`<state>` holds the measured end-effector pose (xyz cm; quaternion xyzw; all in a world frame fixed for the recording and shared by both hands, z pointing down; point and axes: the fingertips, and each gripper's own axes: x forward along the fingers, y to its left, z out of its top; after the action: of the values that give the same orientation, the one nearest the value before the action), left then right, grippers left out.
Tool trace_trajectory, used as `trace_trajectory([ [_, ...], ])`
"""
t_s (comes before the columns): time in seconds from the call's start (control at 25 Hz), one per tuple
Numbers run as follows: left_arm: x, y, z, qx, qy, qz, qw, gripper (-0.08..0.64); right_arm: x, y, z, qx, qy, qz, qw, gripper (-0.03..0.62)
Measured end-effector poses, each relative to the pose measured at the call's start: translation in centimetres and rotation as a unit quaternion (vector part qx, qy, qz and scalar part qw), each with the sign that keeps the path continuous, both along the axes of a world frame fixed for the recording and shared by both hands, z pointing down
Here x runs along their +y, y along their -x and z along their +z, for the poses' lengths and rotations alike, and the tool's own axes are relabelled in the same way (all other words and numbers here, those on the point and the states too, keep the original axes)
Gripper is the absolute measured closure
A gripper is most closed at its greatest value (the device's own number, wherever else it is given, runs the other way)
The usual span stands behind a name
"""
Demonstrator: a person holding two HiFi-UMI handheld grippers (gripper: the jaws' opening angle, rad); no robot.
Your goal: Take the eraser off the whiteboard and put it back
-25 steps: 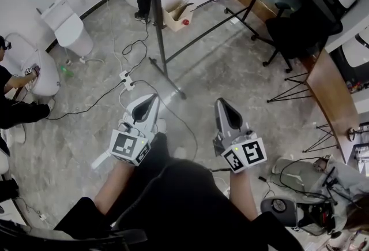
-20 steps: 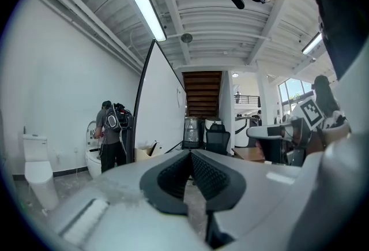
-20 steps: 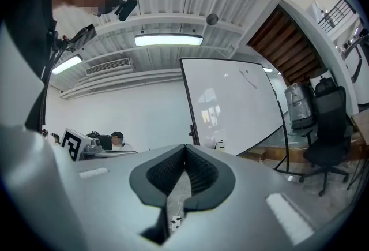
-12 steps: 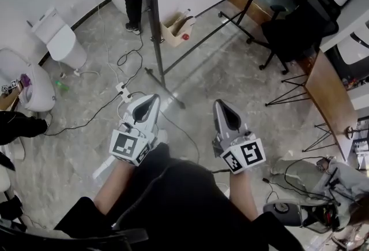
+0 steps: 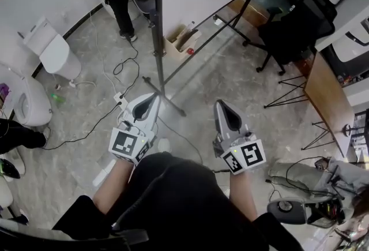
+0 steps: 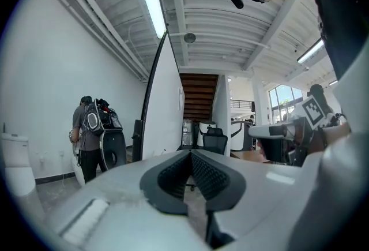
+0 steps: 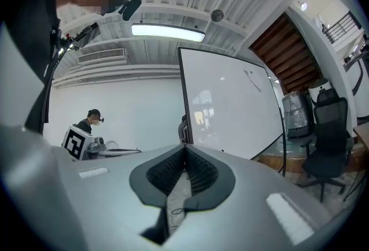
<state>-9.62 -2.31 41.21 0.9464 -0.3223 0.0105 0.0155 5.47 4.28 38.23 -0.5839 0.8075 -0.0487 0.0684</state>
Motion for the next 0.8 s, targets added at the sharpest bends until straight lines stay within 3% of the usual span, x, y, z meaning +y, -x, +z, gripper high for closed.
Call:
trace_trajectory([
  [0.8, -7.9, 3.0, 0.3, 0.000, 0.026, 0.015, 0.9996, 0.554, -7.8, 3.1, -0.6, 0.000, 0.018, 0.016, 1.000, 0.583],
])
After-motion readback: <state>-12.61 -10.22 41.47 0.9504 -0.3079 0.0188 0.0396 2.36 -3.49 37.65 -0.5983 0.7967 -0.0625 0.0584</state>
